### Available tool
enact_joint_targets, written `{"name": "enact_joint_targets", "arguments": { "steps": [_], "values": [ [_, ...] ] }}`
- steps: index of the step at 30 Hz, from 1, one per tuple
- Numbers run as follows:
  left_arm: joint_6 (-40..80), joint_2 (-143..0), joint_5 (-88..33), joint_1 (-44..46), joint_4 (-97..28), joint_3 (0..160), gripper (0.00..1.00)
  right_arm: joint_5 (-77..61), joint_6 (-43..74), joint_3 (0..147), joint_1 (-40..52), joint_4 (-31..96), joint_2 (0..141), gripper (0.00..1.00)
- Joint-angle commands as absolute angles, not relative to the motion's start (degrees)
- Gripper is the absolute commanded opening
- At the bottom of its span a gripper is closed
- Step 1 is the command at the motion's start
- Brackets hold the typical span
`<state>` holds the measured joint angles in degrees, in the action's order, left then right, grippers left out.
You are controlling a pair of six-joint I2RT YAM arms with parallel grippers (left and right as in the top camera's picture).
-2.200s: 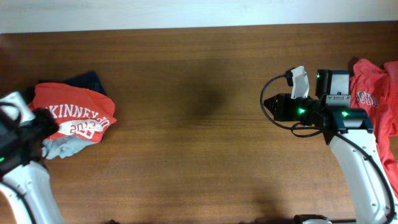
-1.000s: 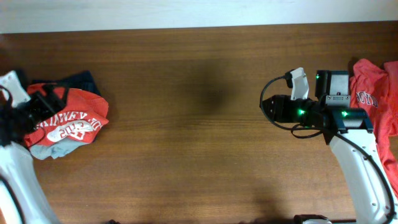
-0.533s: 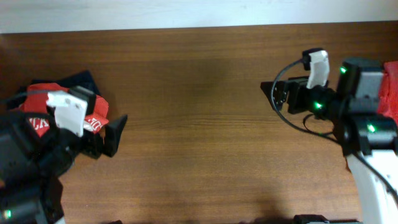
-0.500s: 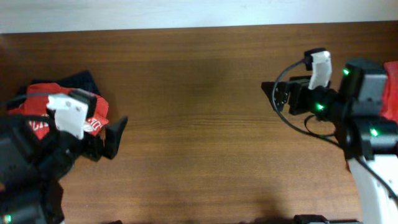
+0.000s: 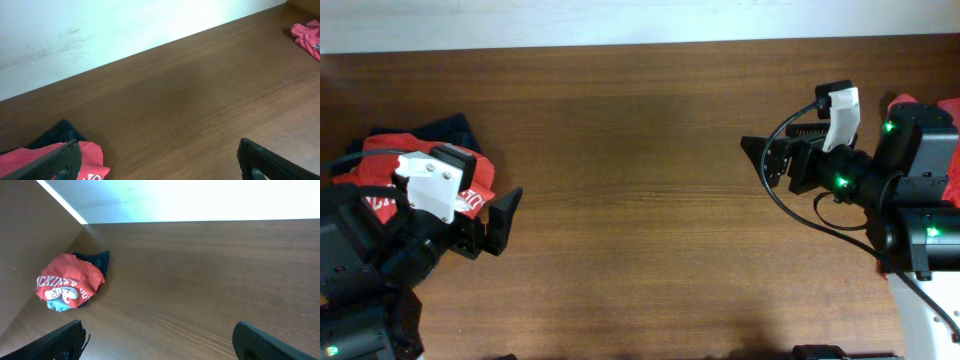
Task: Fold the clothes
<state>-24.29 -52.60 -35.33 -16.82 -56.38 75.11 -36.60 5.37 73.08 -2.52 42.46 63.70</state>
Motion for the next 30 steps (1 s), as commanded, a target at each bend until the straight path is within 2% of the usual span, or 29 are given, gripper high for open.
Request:
{"name": "enact_joint_targets", "arguments": {
  "steps": [1,3,16,23,30],
  "values": [
    [-25.21,-52.38,-35.73,-16.6,-56.31,75.16,0.99,-42.0,4.93,73.69,-2.31,42.87,63.35,0.99],
    [-25.21,-52.38,-35.73,-16.6,-56.31,75.16,0.99,-47.0,4.34,73.69,-2.28,43.75,63.35,0.98],
    [-25.21,-52.38,-35.73,-16.6,-56.29,75.16,0.99,-40.75,1.72,73.73,-7.73,41.76,62.72,0.99],
    [-25.21,-52.38,-35.73,-16.6,-56.31,75.16,0.99,-27.75,1.67,72.16,-7.84,41.74,56.73,0.99],
    [-25.21,-52.38,-35.73,-16.6,-56.31,75.16,0.99,-9.58,1.69,62.96,-4.25,41.74,41.39,0.99]
  ]
}}
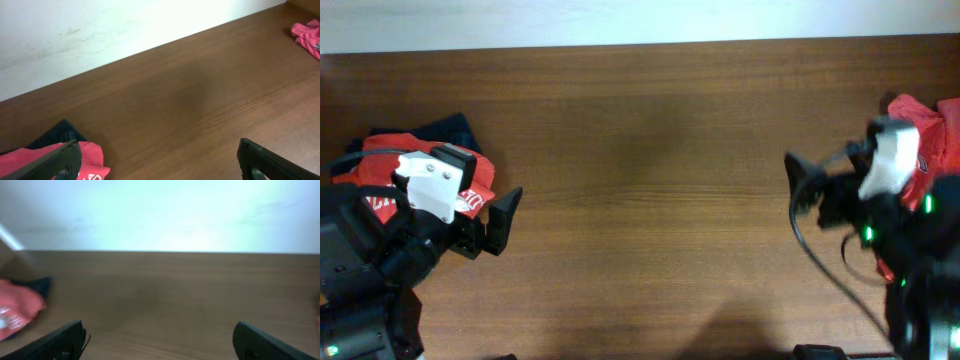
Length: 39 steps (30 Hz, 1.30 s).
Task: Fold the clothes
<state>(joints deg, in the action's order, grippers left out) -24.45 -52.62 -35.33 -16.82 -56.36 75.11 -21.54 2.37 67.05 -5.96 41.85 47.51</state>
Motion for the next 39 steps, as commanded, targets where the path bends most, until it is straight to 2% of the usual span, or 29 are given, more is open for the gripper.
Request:
{"name": "enact_joint_targets", "arguments": {
  "steps": [1,11,18,27,39],
  "values": [
    [-25.21,-52.38,-35.73,-16.6,-56.31,75.16,0.99,-5.76,1.72,59.88,-3.31,41.67,37.19,0.99],
    [-25.21,-52.38,-35.73,-16.6,-56.31,75.16,0.99,-1.72,1.78,39.7,-2.26,40.8,16.62,0.98],
    [-25.21,-52.38,-35.73,-16.6,-56.31,75.16,0.99,-1.91,1.98,25.69,-2.26,35.55,7.53,0.99],
    [-25.21,-52.38,-35.73,-16.6,-56.29,75.16,0.99,-3.42,1.98,14.06,-2.26,33.21,0.16,0.99],
    [-25.21,-52.38,-35.73,-16.6,-56.31,75.16,0.99,-3.4,1.93,8.56,-2.26,32.1,0.36,0.99]
  ]
}}
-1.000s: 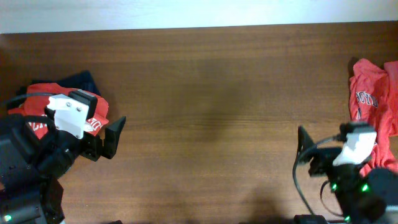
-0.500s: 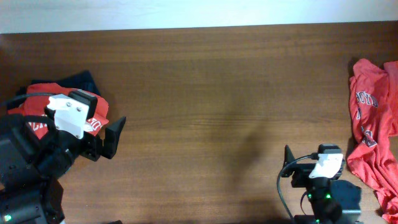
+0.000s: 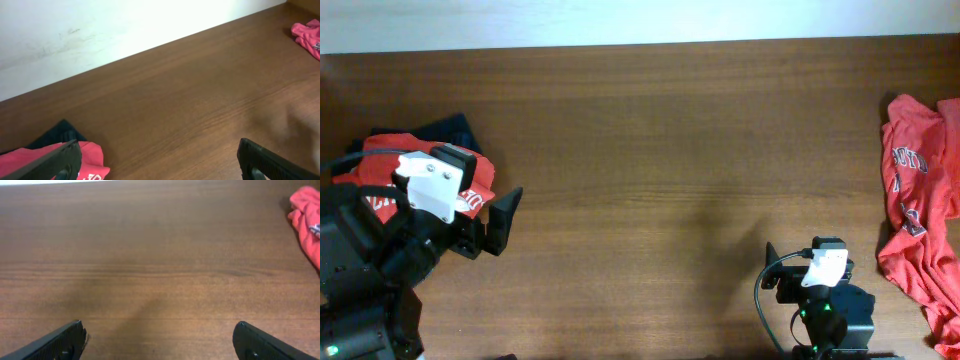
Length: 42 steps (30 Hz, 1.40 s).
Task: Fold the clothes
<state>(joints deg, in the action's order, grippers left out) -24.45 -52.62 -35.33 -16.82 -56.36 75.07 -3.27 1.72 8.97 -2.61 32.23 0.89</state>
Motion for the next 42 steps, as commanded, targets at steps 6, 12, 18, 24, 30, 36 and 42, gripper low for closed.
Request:
{"name": "enact_joint_targets", "arguments": {
  "steps": [6,12,18,24,30,36,42],
  "values": [
    [-25.21,-52.38,-35.73,-16.6,-56.29,75.16,0.99,-3.38,1.93,8.56,-2.26,32.08,0.36,0.99],
    [-25.21,-52.38,-35.73,-16.6,-56.31,75.16,0.99,-3.38,1.93,8.56,-2.26,32.08,0.36,0.99],
    [-25.21,-52.38,-35.73,-16.6,-56.31,75.16,0.99,-3.38,1.93,8.56,-2.26,32.08,0.36,0.98],
    [-25.21,-52.38,-35.73,-16.6,-56.29,75.16,0.99,-3.38,1.93,8.56,-2.26,32.08,0.36,0.99],
    [-25.21,-52.38,-35.73,-16.6,-56.31,75.16,0.99,-3.38,1.93,8.56,-2.26,32.08,0.36,0.99],
    [-25.21,-52.31,-35.55,-15.33,-56.75,75.16,0.99,-3.38,1.93,8.56,-2.26,32.08,0.36,0.99],
    [-25.43,-48.45,-28.67,-11.57,-54.39,70.06,0.99,-3.38,1.93,8.56,-2.26,32.08,0.36,0.99]
  ]
}}
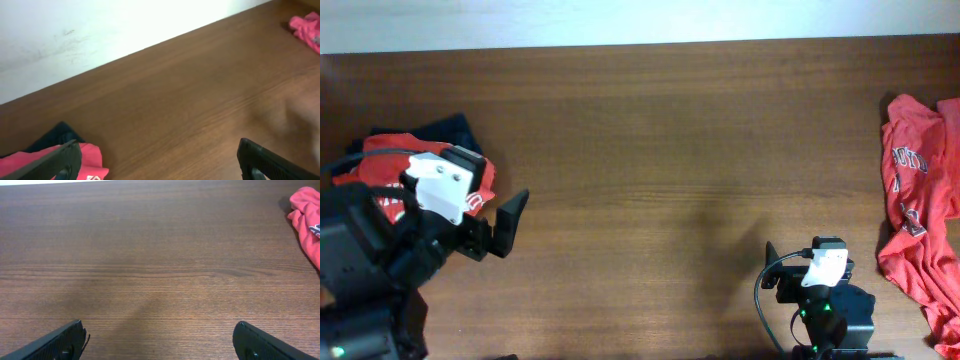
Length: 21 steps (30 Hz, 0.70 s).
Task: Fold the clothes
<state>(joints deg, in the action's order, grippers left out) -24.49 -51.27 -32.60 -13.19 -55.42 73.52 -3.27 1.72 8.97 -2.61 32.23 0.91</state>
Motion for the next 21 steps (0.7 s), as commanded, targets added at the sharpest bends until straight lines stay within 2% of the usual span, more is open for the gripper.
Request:
{"name": "enact_joint_targets", "arguments": {
  "steps": [1,11,21],
  "values": [
    [-25.41,-47.11,-27.66,-10.96,-52.16,67.44,0.99,-3.38,1.93,8.56,-2.26,32.08,0.36,0.99],
    [-24.71,-24.73,-27.62,-7.49,-30.46,34.72,0.99,-3.38,1.93,8.56,-2.26,32.08,0.36,0.99],
    [-23.66,-6.79,-27.97,-4.78,-27.4,16.99,0.99,-3.38,1.93,8.56,-2.26,32.08,0.36,0.99]
  ]
}}
